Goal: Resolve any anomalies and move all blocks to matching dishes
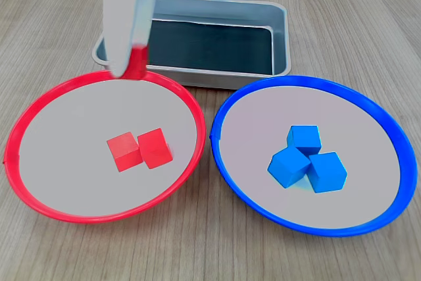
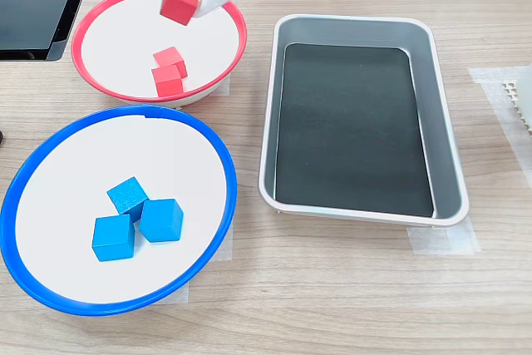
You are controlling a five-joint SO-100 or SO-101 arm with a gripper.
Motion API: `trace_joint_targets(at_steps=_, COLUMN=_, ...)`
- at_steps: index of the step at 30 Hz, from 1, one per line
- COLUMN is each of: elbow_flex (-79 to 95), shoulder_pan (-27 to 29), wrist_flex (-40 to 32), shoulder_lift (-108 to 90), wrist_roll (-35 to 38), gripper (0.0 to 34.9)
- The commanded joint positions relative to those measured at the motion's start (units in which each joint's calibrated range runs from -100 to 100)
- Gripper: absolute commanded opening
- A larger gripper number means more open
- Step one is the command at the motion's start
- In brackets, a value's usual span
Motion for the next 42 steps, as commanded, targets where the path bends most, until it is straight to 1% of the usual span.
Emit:
trace_joint_targets(at_steps=1, elbow_flex=-6.05, shoulder_pan=2.58, wrist_flex=-5.44, shoulder_lift=5.51, wrist_roll=1.27, gripper=0.0)
trace_joint_targets(at_steps=6, elbow_flex=-6.96, shoulder_pan=4.09, wrist_flex=-12.70, shoulder_lift=12.24, wrist_roll=4.25, gripper=0.5)
trace_joint_targets(at_steps=7, elbow_flex=-6.96, shoulder_pan=4.18, wrist_flex=-13.61, shoulder_lift=13.10, wrist_roll=4.44, gripper=3.5)
trace_joint_targets(at_steps=9, elbow_flex=-7.42, shoulder_pan=4.18, wrist_flex=-14.43, shoulder_lift=14.12, wrist_roll=4.79, gripper=13.6)
trace_joint_targets(at_steps=10, elbow_flex=-7.42, shoulder_pan=4.18, wrist_flex=-14.68, shoulder_lift=14.12, wrist_roll=4.69, gripper=19.9)
trace_joint_targets(at_steps=11, elbow_flex=-7.42, shoulder_pan=4.18, wrist_flex=-14.68, shoulder_lift=13.78, wrist_roll=4.59, gripper=23.5)
trace_joint_targets(at_steps=12, elbow_flex=-7.05, shoulder_pan=4.18, wrist_flex=-14.60, shoulder_lift=13.18, wrist_roll=4.49, gripper=26.1)
trace_joint_targets(at_steps=15, elbow_flex=-5.23, shoulder_pan=4.18, wrist_flex=-14.02, shoulder_lift=10.71, wrist_roll=4.49, gripper=26.6)
trace_joint_targets(at_steps=16, elbow_flex=-3.50, shoulder_pan=4.09, wrist_flex=-14.02, shoulder_lift=8.83, wrist_roll=4.49, gripper=25.5)
trace_joint_targets(at_steps=17, elbow_flex=-1.05, shoulder_pan=3.81, wrist_flex=-14.02, shoulder_lift=6.27, wrist_roll=4.40, gripper=23.2)
trace_joint_targets(at_steps=18, elbow_flex=2.78, shoulder_pan=3.24, wrist_flex=-14.27, shoulder_lift=1.92, wrist_roll=4.35, gripper=0.5)
trace_joint_targets(at_steps=20, elbow_flex=7.78, shoulder_pan=2.21, wrist_flex=-15.34, shoulder_lift=-3.19, wrist_roll=3.71, gripper=0.1)
trace_joint_targets(at_steps=21, elbow_flex=15.70, shoulder_pan=0.42, wrist_flex=-18.40, shoulder_lift=-10.70, wrist_roll=2.54, gripper=0.0)
trace_joint_targets(at_steps=24, elbow_flex=23.44, shoulder_pan=-1.84, wrist_flex=-20.21, shoulder_lift=-18.55, wrist_roll=0.83, gripper=0.0)
trace_joint_targets(at_steps=28, elbow_flex=38.28, shoulder_pan=-6.27, wrist_flex=-23.35, shoulder_lift=-32.36, wrist_roll=-1.66, gripper=0.0)
trace_joint_targets(at_steps=32, elbow_flex=57.67, shoulder_pan=-8.90, wrist_flex=-31.35, shoulder_lift=-48.23, wrist_roll=-4.10, gripper=0.0)
trace_joint_targets(at_steps=35, elbow_flex=73.24, shoulder_pan=-9.65, wrist_flex=-35.40, shoulder_lift=-61.79, wrist_roll=-4.98, gripper=0.0)
trace_joint_targets(at_steps=39, elbow_flex=87.80, shoulder_pan=-8.90, wrist_flex=-36.39, shoulder_lift=-76.80, wrist_roll=-4.88, gripper=0.0)
trace_joint_targets(at_steps=42, elbow_flex=94.45, shoulder_pan=-7.96, wrist_flex=-33.67, shoulder_lift=-85.58, wrist_roll=-4.84, gripper=0.0)
